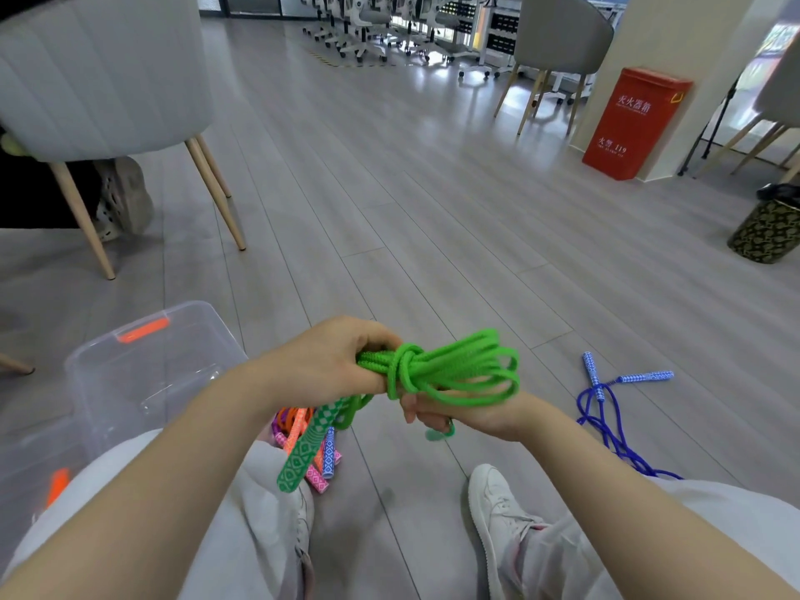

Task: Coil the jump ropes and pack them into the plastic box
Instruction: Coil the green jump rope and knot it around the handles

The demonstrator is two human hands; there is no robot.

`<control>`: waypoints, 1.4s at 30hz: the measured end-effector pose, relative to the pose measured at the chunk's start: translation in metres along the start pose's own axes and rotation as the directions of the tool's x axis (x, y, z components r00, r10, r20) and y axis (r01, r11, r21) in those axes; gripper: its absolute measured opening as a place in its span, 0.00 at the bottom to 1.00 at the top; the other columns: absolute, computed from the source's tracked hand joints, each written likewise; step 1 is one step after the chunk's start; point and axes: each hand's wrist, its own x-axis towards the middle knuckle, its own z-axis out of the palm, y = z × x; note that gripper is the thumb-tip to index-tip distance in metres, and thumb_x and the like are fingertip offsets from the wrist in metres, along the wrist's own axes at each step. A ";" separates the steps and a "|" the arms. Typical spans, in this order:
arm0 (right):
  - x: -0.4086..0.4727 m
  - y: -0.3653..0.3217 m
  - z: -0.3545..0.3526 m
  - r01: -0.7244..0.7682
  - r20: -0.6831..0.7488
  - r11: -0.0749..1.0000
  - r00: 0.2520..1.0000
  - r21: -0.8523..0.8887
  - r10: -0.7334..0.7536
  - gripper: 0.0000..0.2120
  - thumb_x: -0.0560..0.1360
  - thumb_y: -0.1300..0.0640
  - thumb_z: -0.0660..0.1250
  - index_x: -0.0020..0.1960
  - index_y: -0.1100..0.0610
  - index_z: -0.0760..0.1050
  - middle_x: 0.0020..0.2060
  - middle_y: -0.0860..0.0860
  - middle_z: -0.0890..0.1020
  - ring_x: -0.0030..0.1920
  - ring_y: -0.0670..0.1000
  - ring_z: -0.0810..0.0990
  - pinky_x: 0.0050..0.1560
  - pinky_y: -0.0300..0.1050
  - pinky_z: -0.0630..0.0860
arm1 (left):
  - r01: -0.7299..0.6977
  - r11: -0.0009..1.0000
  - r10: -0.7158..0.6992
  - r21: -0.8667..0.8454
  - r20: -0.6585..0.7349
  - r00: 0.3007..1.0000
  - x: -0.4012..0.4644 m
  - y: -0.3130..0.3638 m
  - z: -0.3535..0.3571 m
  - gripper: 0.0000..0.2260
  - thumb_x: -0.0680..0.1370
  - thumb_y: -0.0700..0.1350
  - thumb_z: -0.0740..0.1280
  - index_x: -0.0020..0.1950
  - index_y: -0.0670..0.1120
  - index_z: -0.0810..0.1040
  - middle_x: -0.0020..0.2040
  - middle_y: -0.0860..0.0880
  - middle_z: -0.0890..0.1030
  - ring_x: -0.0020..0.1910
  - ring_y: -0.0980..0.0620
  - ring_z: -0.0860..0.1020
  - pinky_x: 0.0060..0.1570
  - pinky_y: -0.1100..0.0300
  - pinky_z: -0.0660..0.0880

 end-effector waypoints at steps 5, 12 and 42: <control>0.006 0.015 -0.024 -0.054 -0.013 0.998 0.998 -0.020 0.054 0.05 0.72 0.66 0.68 0.41 0.59 0.81 0.33 0.46 0.81 0.34 0.42 0.77 0.38 0.36 0.73 | -0.051 0.978 0.036 0.202 0.081 0.996 -0.001 -0.005 0.002 0.14 0.70 0.41 0.73 0.39 0.61 0.77 0.36 0.56 0.78 0.33 0.61 0.73 0.34 0.70 0.68; 0.014 -0.002 -0.024 -0.157 -0.076 0.985 0.986 -0.073 0.151 0.08 0.69 0.56 0.77 0.35 0.52 0.79 0.30 0.49 0.74 0.32 0.46 0.69 0.36 0.41 0.66 | -0.154 0.939 0.066 0.307 0.278 0.958 0.002 -0.014 0.025 0.08 0.71 0.46 0.74 0.49 0.53 0.82 0.41 0.56 0.76 0.39 0.60 0.73 0.40 0.67 0.70; 0.016 -0.029 0.033 0.101 -0.632 0.990 0.762 -0.101 -0.143 0.05 0.75 0.62 0.70 0.48 0.54 0.79 0.38 0.45 0.82 0.38 0.42 0.79 0.43 0.33 0.75 | 0.170 0.885 -0.356 -0.434 -0.394 0.848 0.022 -0.022 0.012 0.05 0.68 0.42 0.76 0.43 0.47 0.85 0.37 0.47 0.84 0.35 0.55 0.78 0.39 0.59 0.74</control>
